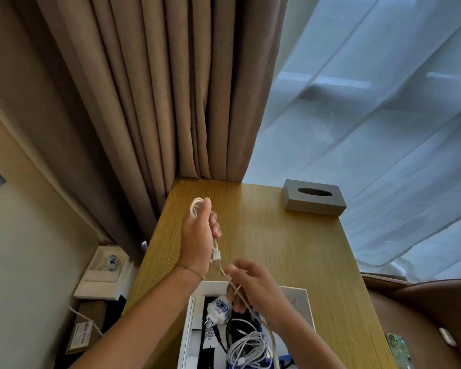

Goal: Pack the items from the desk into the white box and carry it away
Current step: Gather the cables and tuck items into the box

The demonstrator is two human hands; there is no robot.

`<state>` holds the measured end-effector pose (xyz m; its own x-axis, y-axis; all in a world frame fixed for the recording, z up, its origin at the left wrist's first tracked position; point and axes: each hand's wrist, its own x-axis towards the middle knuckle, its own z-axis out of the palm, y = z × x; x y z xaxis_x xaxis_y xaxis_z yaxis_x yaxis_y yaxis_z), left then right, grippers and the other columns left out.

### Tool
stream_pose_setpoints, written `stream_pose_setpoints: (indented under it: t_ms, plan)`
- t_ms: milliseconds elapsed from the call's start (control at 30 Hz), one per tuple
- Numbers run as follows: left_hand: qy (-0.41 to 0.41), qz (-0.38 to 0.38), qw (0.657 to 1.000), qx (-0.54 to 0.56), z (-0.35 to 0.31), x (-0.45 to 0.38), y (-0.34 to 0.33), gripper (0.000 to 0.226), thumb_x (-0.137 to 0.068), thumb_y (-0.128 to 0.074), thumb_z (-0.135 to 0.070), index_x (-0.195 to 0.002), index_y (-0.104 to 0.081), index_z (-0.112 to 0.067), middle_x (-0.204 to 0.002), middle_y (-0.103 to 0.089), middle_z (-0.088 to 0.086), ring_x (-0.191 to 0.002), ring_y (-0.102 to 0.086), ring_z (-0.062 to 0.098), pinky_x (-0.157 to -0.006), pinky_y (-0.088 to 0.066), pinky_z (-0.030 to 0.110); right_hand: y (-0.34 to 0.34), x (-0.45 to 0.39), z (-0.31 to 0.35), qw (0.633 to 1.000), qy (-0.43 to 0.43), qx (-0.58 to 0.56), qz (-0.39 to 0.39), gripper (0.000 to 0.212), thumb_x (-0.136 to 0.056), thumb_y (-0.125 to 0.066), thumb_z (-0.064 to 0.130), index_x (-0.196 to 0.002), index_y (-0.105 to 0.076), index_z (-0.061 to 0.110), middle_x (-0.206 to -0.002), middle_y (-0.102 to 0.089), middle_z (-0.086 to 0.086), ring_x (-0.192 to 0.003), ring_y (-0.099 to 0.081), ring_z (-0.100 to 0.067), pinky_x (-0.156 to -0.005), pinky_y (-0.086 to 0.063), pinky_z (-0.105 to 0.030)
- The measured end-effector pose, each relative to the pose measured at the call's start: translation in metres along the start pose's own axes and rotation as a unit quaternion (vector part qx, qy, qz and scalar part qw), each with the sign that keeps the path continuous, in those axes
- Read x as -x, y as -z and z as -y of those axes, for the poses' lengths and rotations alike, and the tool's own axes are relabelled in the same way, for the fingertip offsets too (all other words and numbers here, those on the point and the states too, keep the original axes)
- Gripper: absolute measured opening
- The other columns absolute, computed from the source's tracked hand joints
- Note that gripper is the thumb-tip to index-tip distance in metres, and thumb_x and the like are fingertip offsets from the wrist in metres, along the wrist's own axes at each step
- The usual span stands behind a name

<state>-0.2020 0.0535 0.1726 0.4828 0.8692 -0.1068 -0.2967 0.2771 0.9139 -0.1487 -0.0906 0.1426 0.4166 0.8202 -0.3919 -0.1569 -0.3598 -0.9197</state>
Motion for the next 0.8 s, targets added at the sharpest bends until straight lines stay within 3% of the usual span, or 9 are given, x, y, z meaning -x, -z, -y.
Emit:
stream_pose_setpoints:
  t_ms: [133,267,367,467,567,700,800]
  plan:
    - [-0.118,0.024,0.975,-0.188,0.008,-0.008,0.015,0.024,-0.102,-0.048,-0.041,-0.085,-0.049,-0.024,-0.063,-0.041,-0.007,-0.052,-0.035,0.008,-0.044,-0.033,0.026,0.012,0.015,-0.005,0.998,-0.016,0.053,0.020,0.010,-0.094,-0.067,0.009,-0.102,-0.073,0.013,-0.059,-0.061,0.001,-0.050,-0.055,-0.014,-0.052,-0.050,-0.026]
    - [-0.130,0.119,0.942,-0.285,0.022,0.000,0.021,0.049,-0.090,-0.045,-0.067,-0.088,-0.046,-0.018,-0.060,-0.041,-0.012,-0.049,-0.035,0.005,-0.044,-0.031,0.027,0.028,0.026,0.013,0.999,0.006,0.030,0.011,0.041,-0.087,-0.073,0.000,-0.122,-0.065,0.021,-0.068,-0.064,-0.003,-0.060,-0.063,-0.017,-0.061,-0.055,-0.027]
    - [-0.120,0.222,0.891,-0.377,0.034,0.014,0.025,0.072,-0.075,-0.035,-0.087,-0.091,-0.047,-0.019,-0.060,-0.044,-0.013,-0.049,-0.036,0.004,-0.045,-0.033,0.027,0.040,0.027,0.030,0.998,0.043,0.031,0.015,0.022,-0.090,-0.070,0.001,-0.110,-0.069,0.008,-0.076,-0.068,-0.006,-0.063,-0.064,-0.017,-0.064,-0.055,-0.027]
    - [-0.096,0.322,0.847,-0.412,0.039,0.025,0.025,0.083,-0.067,-0.032,-0.094,-0.094,-0.049,-0.017,-0.064,-0.048,-0.012,-0.049,-0.038,0.004,-0.046,-0.034,0.021,0.049,0.027,0.037,0.996,0.059,0.060,0.015,0.009,-0.093,-0.068,0.006,-0.099,-0.069,-0.001,-0.079,-0.073,-0.009,-0.066,-0.064,-0.018,-0.065,-0.053,-0.027]
    - [-0.036,0.383,0.823,-0.419,0.039,0.028,0.030,0.078,-0.067,-0.045,-0.088,-0.096,-0.049,-0.016,-0.067,-0.047,-0.012,-0.052,-0.036,0.005,-0.048,-0.033,0.021,0.057,0.025,0.031,0.997,0.057,0.055,0.002,0.011,-0.092,-0.069,0.007,-0.100,-0.070,-0.001,-0.076,-0.073,-0.010,-0.064,-0.064,-0.019,-0.062,-0.053,-0.026]
    - [-0.002,0.426,0.724,-0.543,0.049,0.039,0.035,0.045,-0.082,-0.065,-0.064,-0.095,-0.049,-0.025,-0.072,-0.056,-0.004,-0.055,-0.044,0.009,-0.054,-0.042,0.032,0.064,0.019,0.016,0.998,0.044,0.038,-0.015,0.015,-0.093,-0.069,0.009,-0.098,-0.069,-0.006,-0.075,-0.072,-0.012,-0.063,-0.064,-0.020,-0.062,-0.053,-0.027]
    - [0.038,0.417,0.743,-0.522,0.055,0.044,0.038,0.018,-0.100,-0.052,-0.038,-0.094,-0.053,-0.020,-0.070,-0.055,-0.001,-0.057,-0.046,0.013,-0.057,-0.041,0.037,0.066,0.014,0.003,0.997,0.032,0.050,-0.041,0.013,-0.092,-0.070,0.009,-0.095,-0.070,-0.004,-0.073,-0.073,-0.011,-0.062,-0.064,-0.018,-0.062,-0.053,-0.026]
